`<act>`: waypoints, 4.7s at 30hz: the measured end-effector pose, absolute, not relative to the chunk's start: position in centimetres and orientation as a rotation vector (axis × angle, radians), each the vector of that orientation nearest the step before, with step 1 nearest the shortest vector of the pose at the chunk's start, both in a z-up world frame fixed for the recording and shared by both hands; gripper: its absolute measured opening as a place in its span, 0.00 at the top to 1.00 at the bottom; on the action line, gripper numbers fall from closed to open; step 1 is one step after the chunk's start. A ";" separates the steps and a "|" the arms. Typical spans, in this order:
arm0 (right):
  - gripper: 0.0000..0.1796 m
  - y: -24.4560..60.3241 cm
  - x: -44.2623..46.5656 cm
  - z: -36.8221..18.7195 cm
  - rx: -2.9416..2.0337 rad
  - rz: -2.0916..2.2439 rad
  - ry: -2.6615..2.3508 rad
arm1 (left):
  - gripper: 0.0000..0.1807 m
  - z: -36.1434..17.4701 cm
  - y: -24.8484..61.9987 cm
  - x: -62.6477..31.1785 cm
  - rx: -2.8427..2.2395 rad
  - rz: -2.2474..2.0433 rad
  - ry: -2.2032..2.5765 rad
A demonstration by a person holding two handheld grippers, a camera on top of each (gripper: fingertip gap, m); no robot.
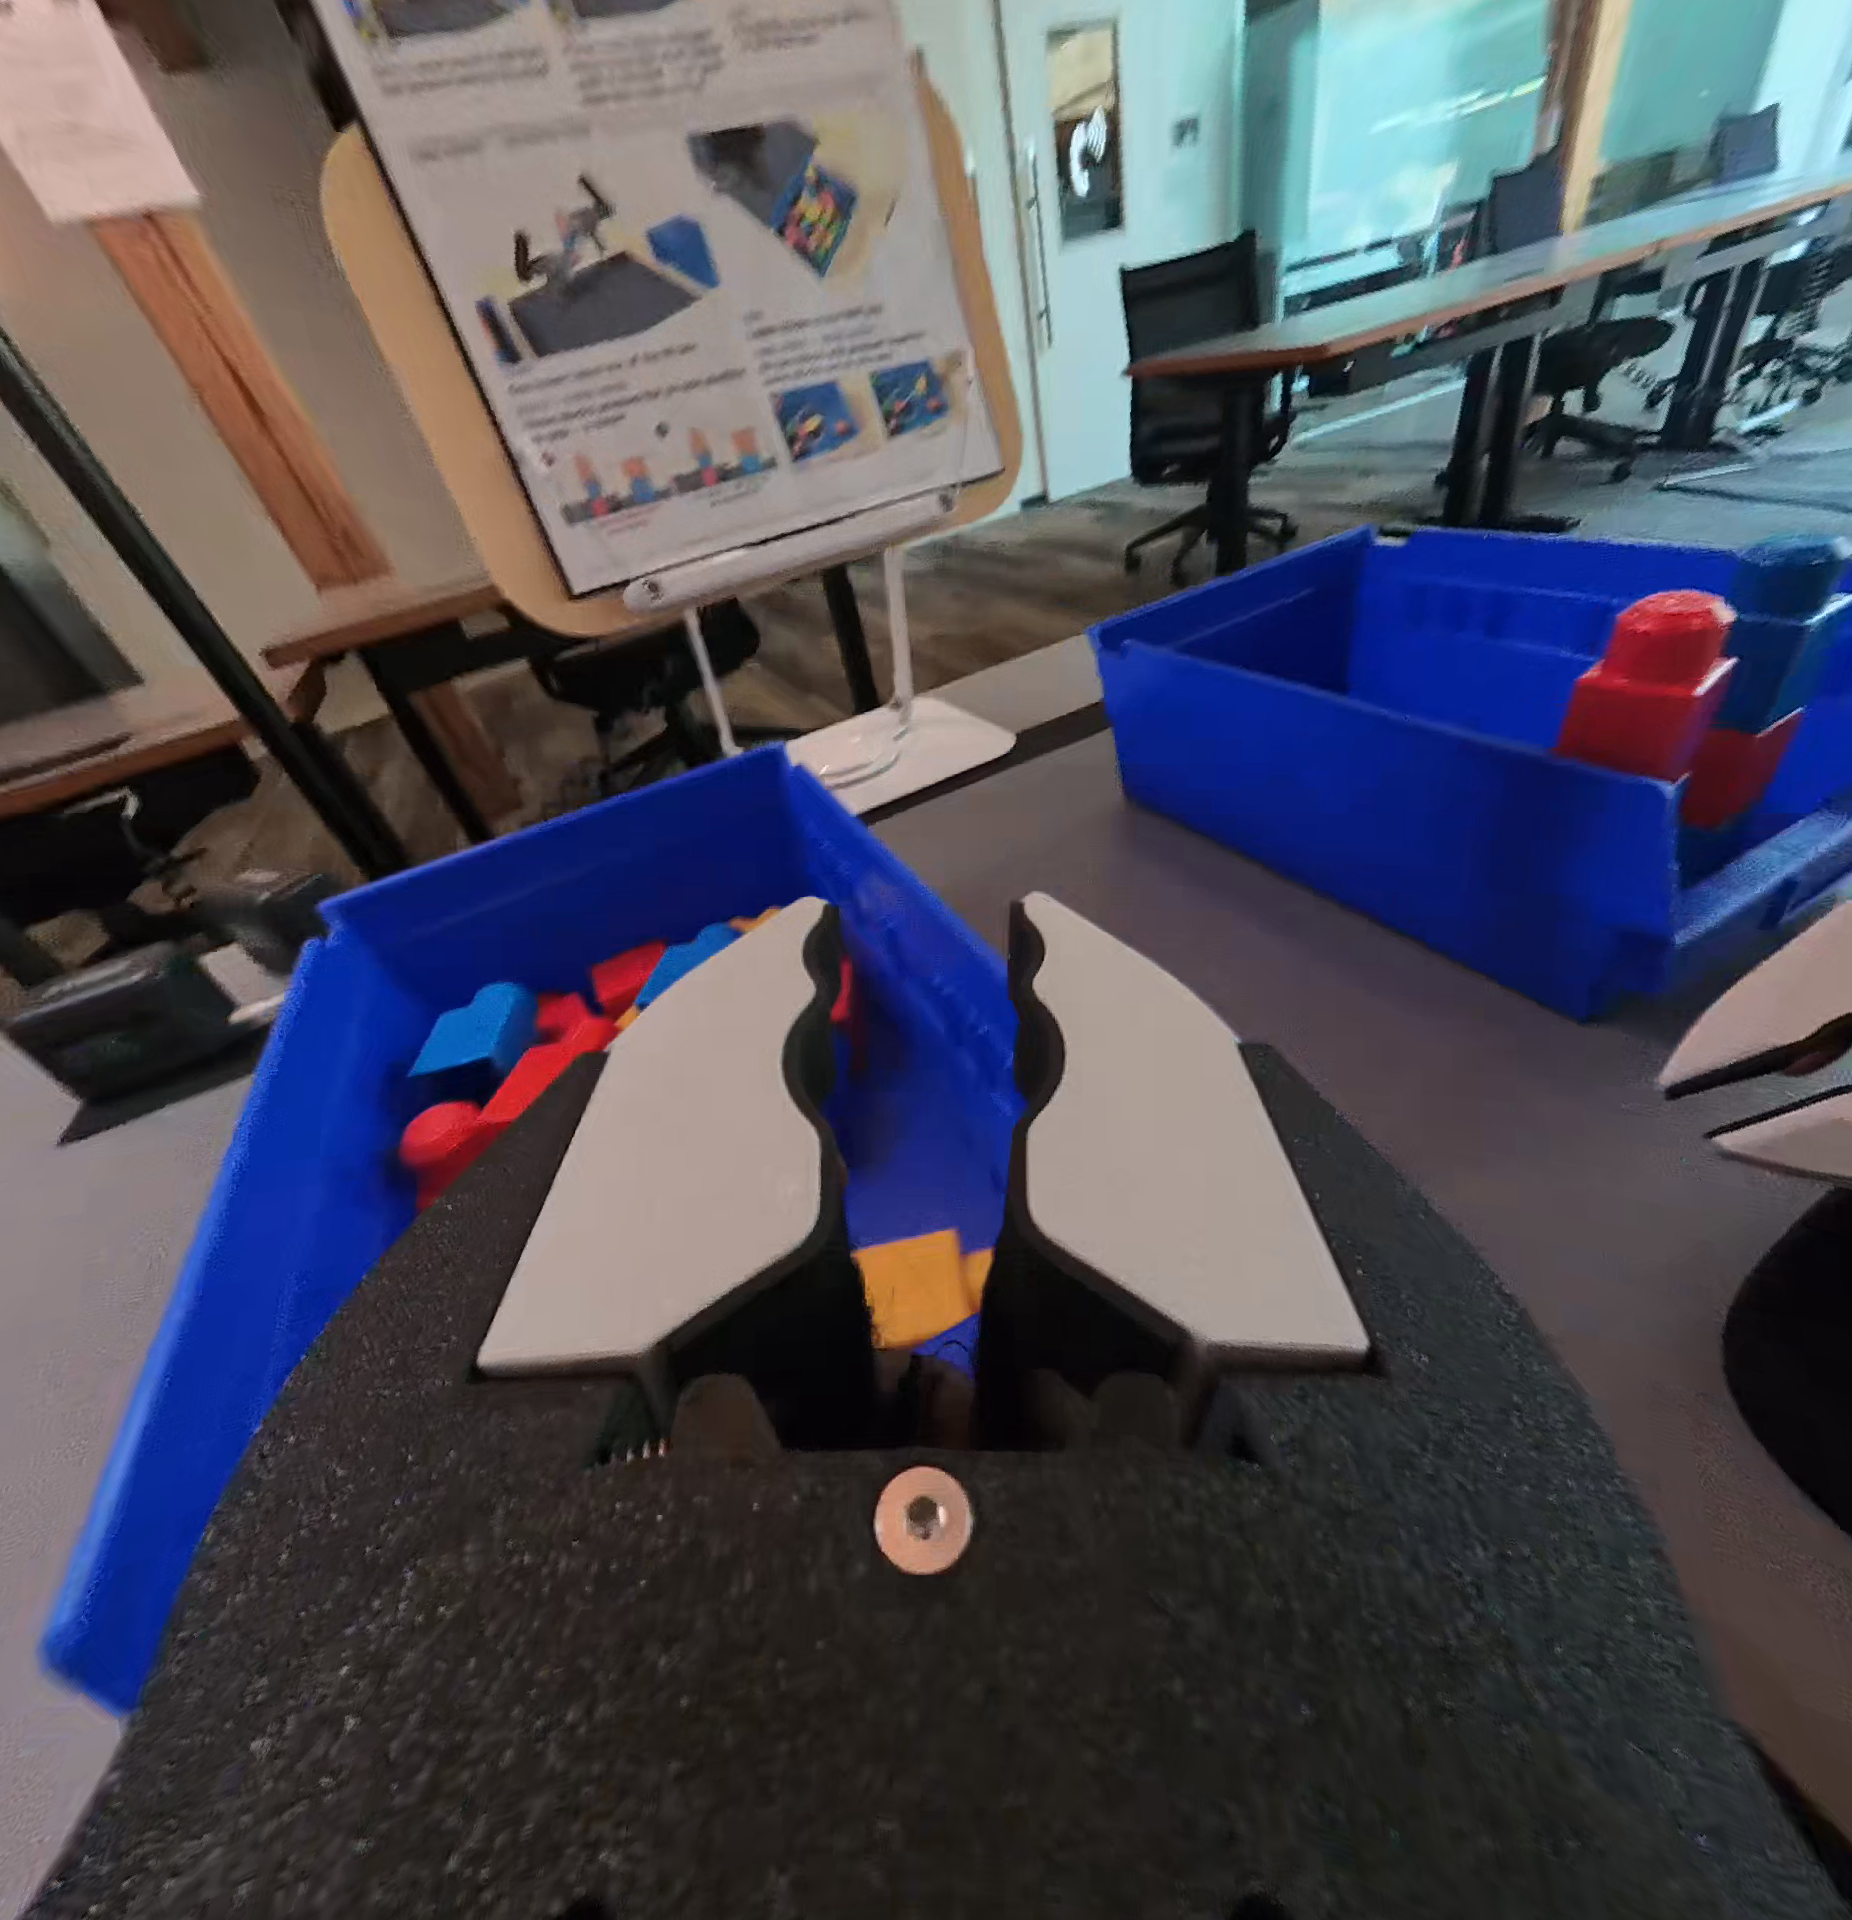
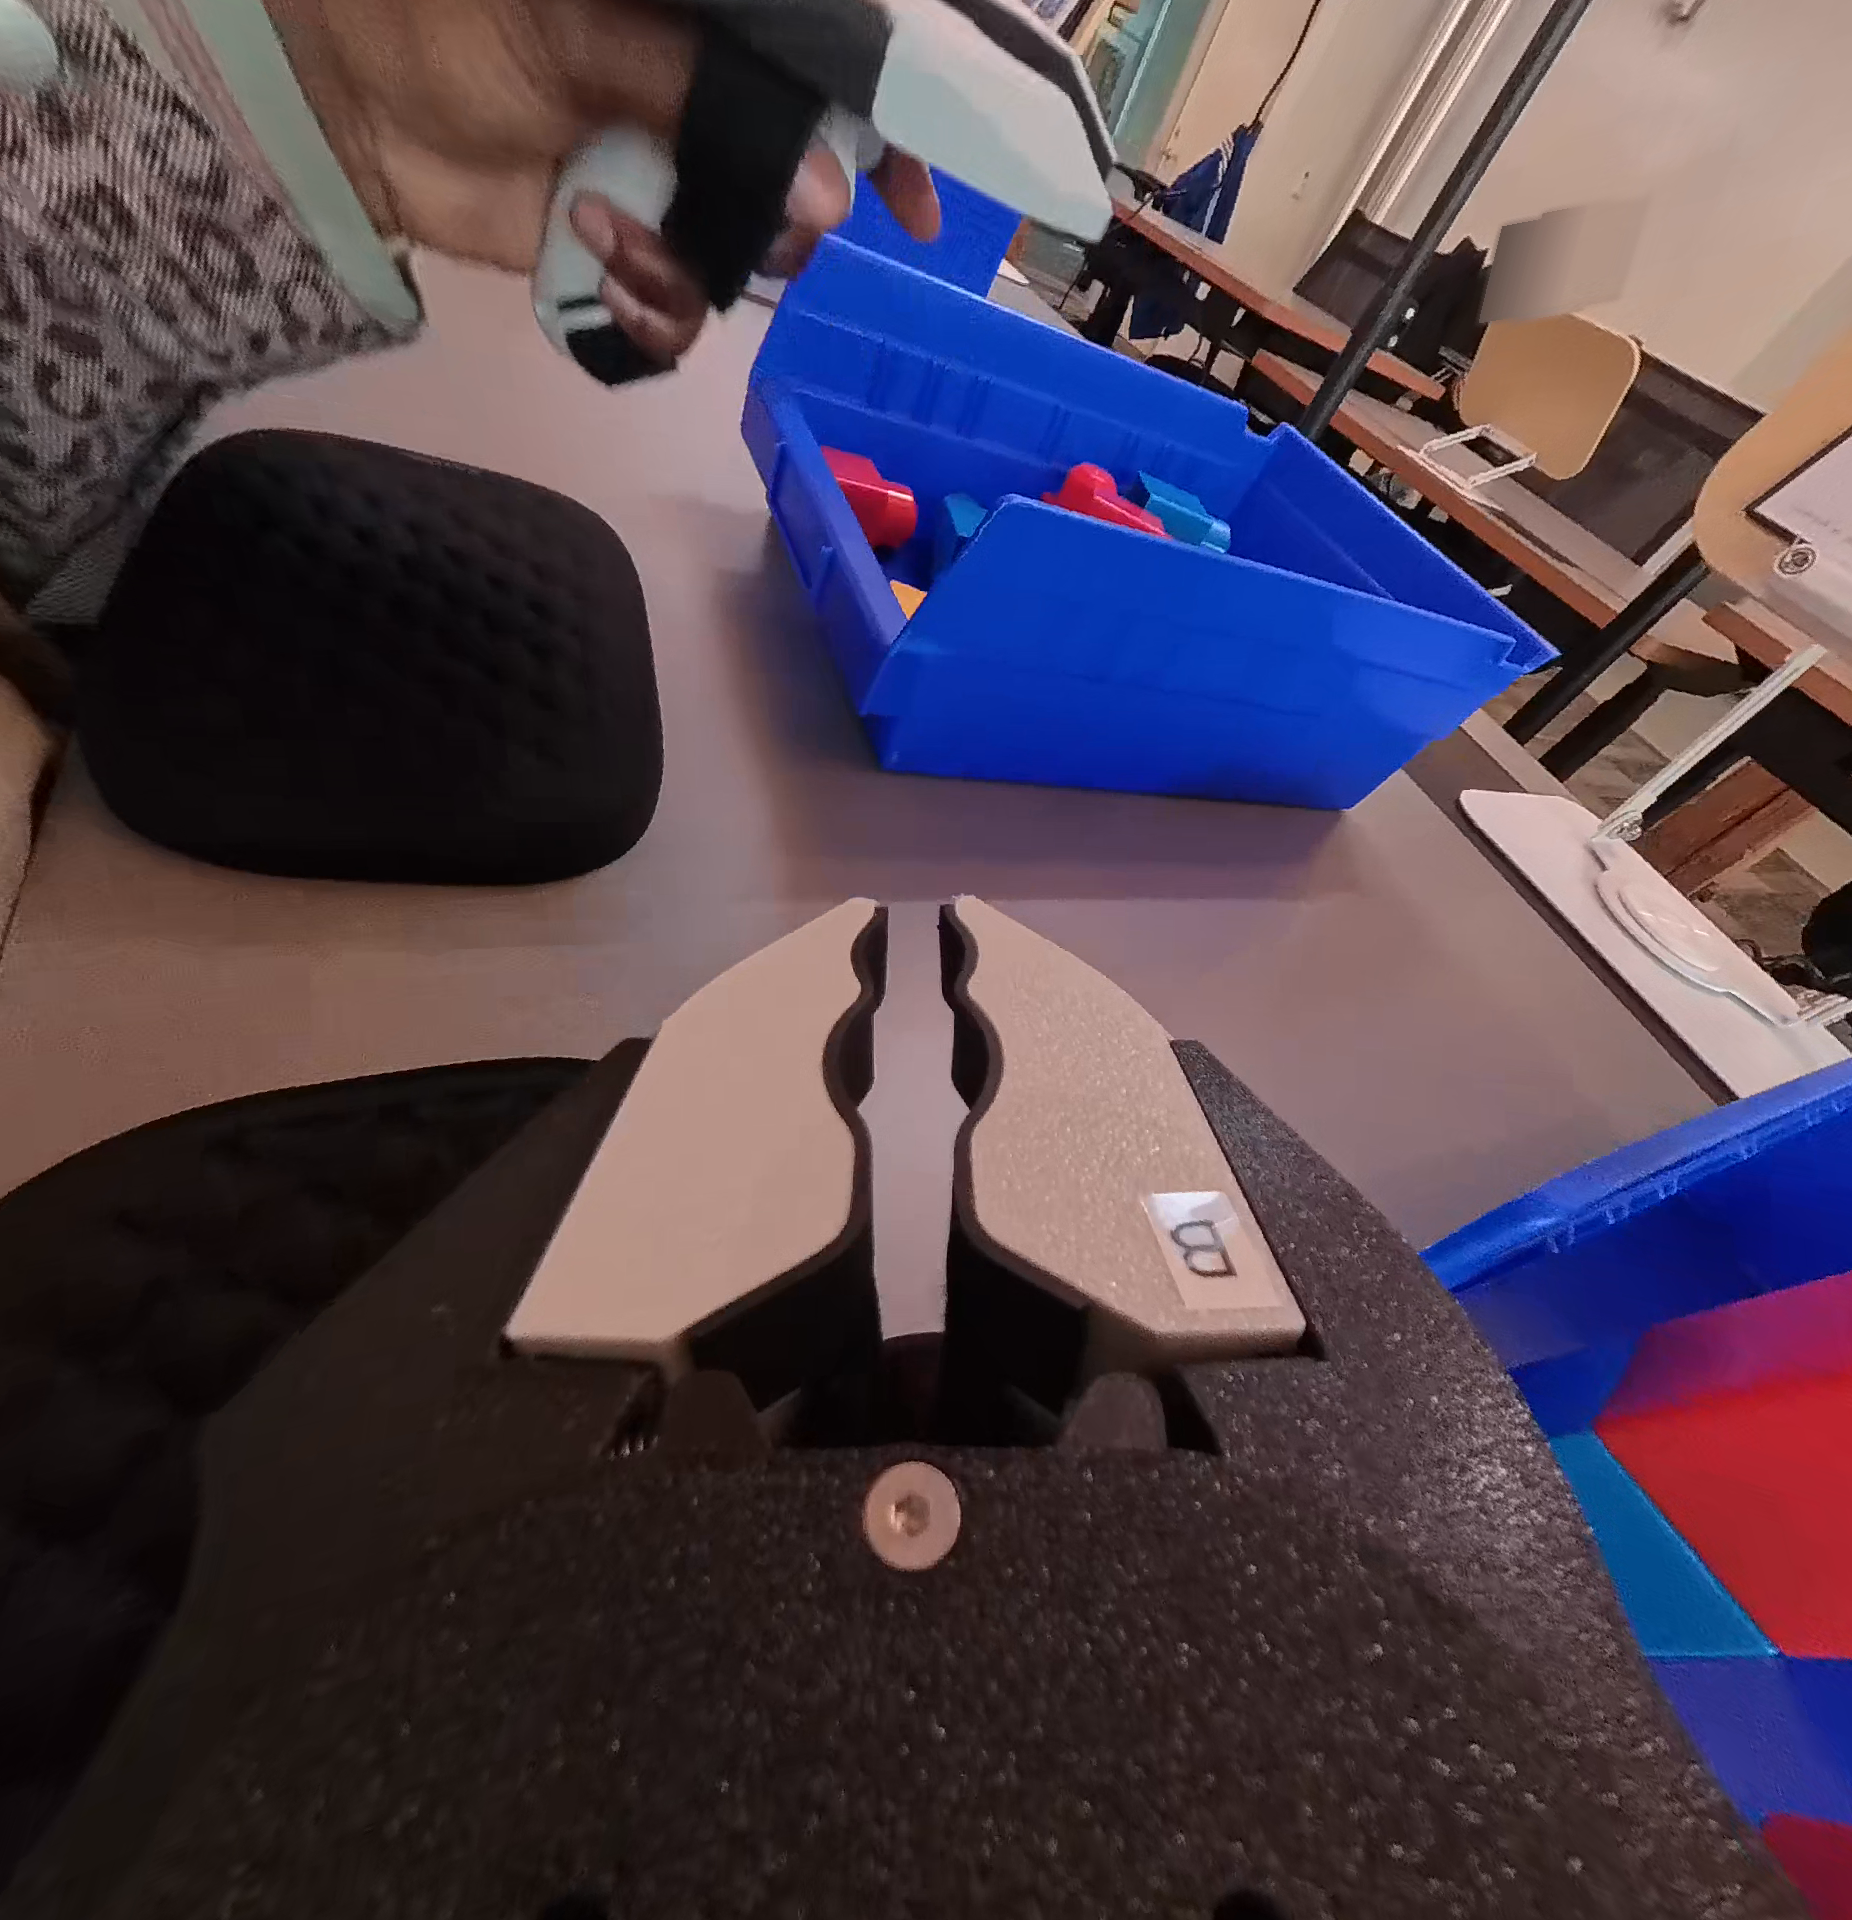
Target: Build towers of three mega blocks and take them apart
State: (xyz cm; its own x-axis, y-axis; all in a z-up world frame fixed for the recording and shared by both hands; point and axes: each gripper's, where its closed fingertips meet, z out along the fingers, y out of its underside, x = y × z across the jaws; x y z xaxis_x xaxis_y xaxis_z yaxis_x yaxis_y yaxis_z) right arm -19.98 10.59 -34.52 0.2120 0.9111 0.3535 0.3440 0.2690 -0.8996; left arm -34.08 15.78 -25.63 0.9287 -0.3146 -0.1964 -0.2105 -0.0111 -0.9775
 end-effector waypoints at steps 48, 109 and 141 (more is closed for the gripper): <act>0.93 11.5 -19.0 -33.1 -1.281 0.697 -1.255 | 0.79 -24.7 22.5 -36.6 -1.618 -0.138 0.558; 0.74 11.1 -19.2 -24.8 -0.955 0.459 -0.816 | 0.79 -24.0 11.7 -18.4 -1.406 -1.307 0.342; 0.80 12.4 -19.5 -26.9 -1.083 0.440 -0.868 | 0.81 -25.6 12.2 -18.5 -1.448 -0.897 0.491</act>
State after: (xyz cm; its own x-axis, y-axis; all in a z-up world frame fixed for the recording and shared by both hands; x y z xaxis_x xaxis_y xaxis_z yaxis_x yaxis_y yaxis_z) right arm -19.47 12.38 -26.87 0.6046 0.6930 0.3928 0.0922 0.4289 -0.8986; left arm -18.52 12.19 -25.56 0.6004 -0.7674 0.2248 0.2239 -0.1086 -0.9685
